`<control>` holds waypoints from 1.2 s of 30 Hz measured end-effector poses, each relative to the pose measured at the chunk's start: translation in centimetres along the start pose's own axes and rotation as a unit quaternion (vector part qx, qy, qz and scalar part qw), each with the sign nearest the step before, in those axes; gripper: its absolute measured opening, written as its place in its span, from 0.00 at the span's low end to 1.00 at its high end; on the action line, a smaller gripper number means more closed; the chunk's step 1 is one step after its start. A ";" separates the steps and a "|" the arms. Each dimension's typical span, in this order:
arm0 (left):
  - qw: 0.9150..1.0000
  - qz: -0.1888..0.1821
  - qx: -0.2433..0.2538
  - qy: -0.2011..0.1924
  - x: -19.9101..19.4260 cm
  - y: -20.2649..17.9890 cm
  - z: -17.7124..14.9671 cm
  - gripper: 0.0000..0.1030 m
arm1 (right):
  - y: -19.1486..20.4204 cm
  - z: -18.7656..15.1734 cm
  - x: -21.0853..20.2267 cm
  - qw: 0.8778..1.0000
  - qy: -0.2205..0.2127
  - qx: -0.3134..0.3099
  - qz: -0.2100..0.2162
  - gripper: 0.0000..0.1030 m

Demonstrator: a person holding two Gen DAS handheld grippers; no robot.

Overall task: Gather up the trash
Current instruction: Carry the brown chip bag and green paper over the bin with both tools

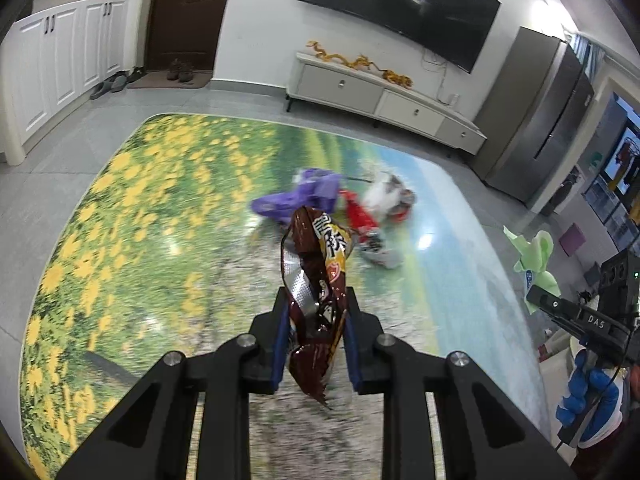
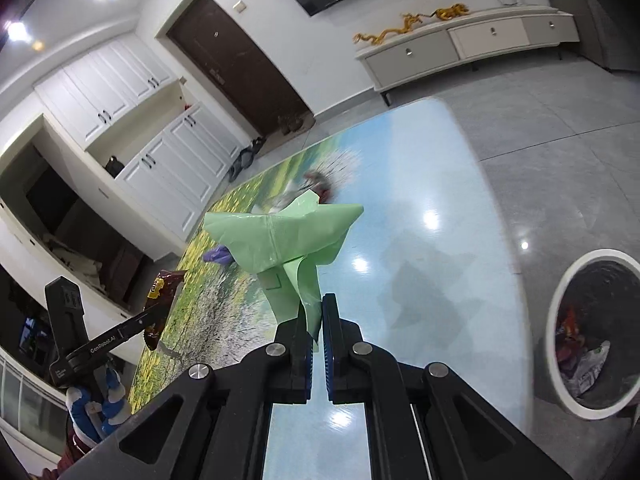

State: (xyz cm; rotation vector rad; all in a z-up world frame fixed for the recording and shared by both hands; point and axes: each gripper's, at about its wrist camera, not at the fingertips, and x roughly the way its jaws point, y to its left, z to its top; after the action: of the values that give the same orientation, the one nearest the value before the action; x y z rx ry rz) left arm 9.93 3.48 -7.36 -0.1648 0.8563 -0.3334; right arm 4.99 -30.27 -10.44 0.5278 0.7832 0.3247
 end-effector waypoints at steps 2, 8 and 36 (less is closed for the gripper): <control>1.000 -0.012 0.005 0.002 0.3 -1.3 0.3 0.21 | -0.8 -0.2 -1.1 1.000 -0.010 0.004 -0.007 0.05; 0.998 -0.049 0.025 0.013 1.7 -5.8 1.0 0.21 | -3.9 -1.0 -4.0 0.999 -0.034 0.024 -0.032 0.05; 0.958 -0.167 0.203 0.118 13.6 -33.5 0.5 0.21 | -20.2 -2.9 -10.3 0.969 -0.049 0.126 -0.208 0.05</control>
State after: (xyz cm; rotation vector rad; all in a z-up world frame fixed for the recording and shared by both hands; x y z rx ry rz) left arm 11.14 -32.63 -7.49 0.1183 0.9773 -0.8508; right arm -2.42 -50.77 -17.53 0.5970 0.8219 -0.1927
